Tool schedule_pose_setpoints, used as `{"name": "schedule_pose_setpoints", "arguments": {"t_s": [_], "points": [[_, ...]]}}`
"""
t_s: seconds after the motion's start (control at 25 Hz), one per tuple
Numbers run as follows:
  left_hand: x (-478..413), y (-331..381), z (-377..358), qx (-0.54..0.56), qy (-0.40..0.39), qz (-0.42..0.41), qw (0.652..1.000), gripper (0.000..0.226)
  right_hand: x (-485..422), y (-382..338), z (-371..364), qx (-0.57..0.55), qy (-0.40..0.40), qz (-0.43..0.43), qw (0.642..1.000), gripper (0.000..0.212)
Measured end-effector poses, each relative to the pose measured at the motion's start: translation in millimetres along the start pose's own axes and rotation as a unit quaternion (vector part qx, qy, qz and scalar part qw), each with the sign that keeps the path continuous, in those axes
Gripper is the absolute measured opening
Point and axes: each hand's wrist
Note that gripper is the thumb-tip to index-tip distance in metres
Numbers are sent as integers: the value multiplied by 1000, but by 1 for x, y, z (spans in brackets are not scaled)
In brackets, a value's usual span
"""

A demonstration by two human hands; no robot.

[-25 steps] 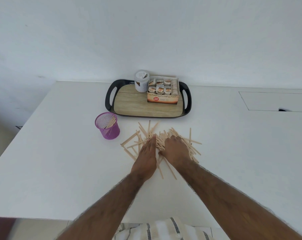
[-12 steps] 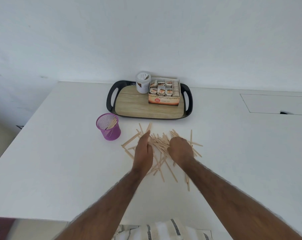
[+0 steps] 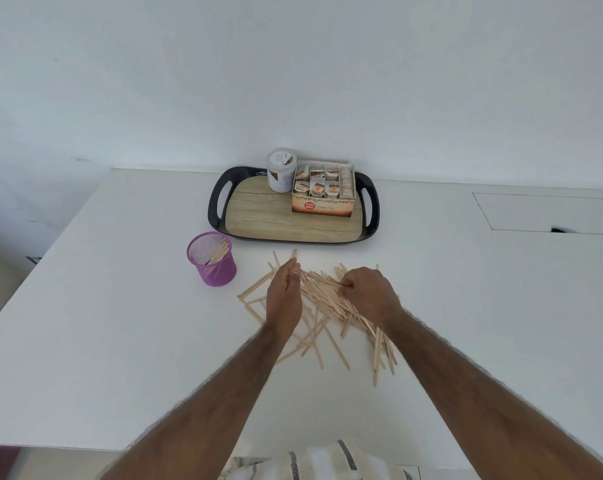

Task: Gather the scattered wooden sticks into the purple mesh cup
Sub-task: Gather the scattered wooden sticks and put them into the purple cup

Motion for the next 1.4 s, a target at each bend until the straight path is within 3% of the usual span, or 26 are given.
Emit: {"name": "schedule_pose_setpoints", "arguments": {"t_s": [0.24,0.48,0.72,1.08,1.28,1.4], "points": [[-5,17,-15,295,10,82,952,37,-4,-14,-13,23,-8,48,999,14],[-12,26,-9,440,79,113,887,31,-14,-37,-30,64,2,80,995,21],[-14,33,-6,413,83,103,901,21,-16,-45,-38,134,25,120,983,15],[-14,44,-4,371,131,116,912,29,-4,-43,-58,187,46,163,968,53],[-15,50,-10,320,145,115,929,27,-1,-49,-58,255,98,121,954,63],[-15,55,-13,271,154,104,945,23,0,-56,-57,258,110,89,956,50]]}}
Point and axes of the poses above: each hand's wrist, its own x-axis away from the middle knuckle, its own z-axis out of the back of the hand, y = z × x, and after that the axes turned 11 degrees about -y, right-handed
